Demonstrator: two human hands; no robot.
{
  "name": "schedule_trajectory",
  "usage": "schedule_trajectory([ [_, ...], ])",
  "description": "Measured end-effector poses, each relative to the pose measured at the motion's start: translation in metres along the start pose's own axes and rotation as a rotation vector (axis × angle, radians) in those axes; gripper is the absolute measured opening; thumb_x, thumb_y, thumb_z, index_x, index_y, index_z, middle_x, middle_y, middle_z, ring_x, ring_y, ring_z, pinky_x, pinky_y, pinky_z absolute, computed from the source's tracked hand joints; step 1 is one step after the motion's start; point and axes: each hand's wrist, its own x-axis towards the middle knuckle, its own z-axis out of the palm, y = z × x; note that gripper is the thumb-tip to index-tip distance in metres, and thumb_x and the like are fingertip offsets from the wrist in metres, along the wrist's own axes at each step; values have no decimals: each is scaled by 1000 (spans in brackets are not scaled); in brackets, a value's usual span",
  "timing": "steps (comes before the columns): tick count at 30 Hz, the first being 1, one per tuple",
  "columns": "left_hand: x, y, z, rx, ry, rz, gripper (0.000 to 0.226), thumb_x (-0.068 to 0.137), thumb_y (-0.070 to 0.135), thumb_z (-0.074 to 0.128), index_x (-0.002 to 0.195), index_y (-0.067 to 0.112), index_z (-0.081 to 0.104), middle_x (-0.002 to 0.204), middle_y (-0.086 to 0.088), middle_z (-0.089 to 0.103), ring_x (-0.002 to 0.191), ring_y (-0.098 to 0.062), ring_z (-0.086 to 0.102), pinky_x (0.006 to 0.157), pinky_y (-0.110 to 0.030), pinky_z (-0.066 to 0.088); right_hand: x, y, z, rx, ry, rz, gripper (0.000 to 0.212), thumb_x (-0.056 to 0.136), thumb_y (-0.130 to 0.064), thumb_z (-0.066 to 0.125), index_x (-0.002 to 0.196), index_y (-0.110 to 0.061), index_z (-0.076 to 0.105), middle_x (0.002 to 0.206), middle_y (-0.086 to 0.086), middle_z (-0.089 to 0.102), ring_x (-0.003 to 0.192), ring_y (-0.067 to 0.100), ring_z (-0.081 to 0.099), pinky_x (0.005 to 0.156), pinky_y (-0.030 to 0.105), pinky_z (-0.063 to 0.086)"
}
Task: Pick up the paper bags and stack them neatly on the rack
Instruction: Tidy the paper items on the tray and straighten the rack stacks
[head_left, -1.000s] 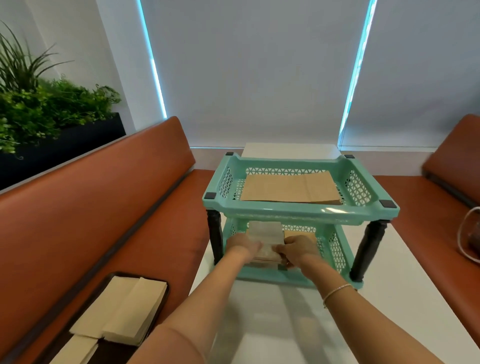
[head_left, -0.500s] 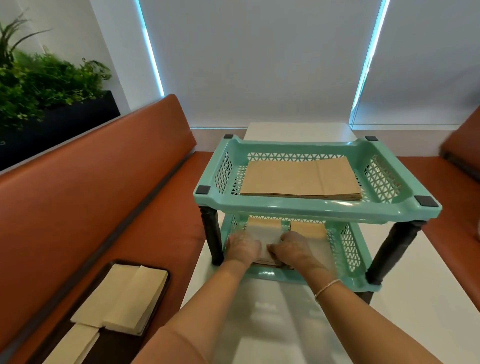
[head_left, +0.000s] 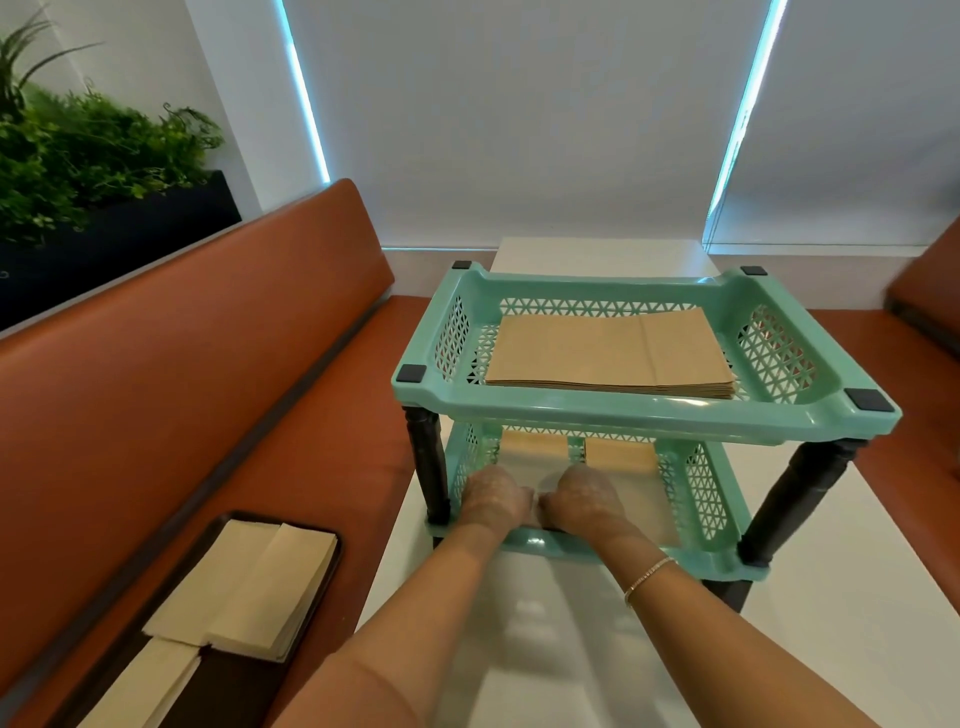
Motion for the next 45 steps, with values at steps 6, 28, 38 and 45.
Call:
schedule_trajectory([
  [6,3,0,1,24,-7,4,40,91,34,59,114,1,62,120,-14,61,111,-26,58,84,-26,46,-3,-2,-2,-28,-22,-59,35,94,-31,50,73,-6,60,83,6,54,79,17,50,78,23,45],
  [28,-45,-5,-12,-4,82,118,43,98,26,48,137,9,40,139,-13,44,126,-29,46,98,-34,43,-42,-3,-12,-77,92,-61,43,92,-18,54,131,-5,41,133,13,50,122,25,48,93,29,42],
  [38,-106,-77,-12,-244,213,215,26,90,15,52,112,14,66,117,-11,65,109,-27,60,94,-37,48,-96,-20,27,-251,60,-325,24,91,-18,48,70,-9,45,64,2,42,72,21,48,57,23,38],
  [45,-127,-168,-25,-229,303,22,24,92,24,53,112,17,64,115,-6,65,106,-23,58,90,-34,50,-118,-58,91,-202,-71,-437,23,82,-11,51,62,-11,42,72,6,50,61,21,49,42,22,30],
])
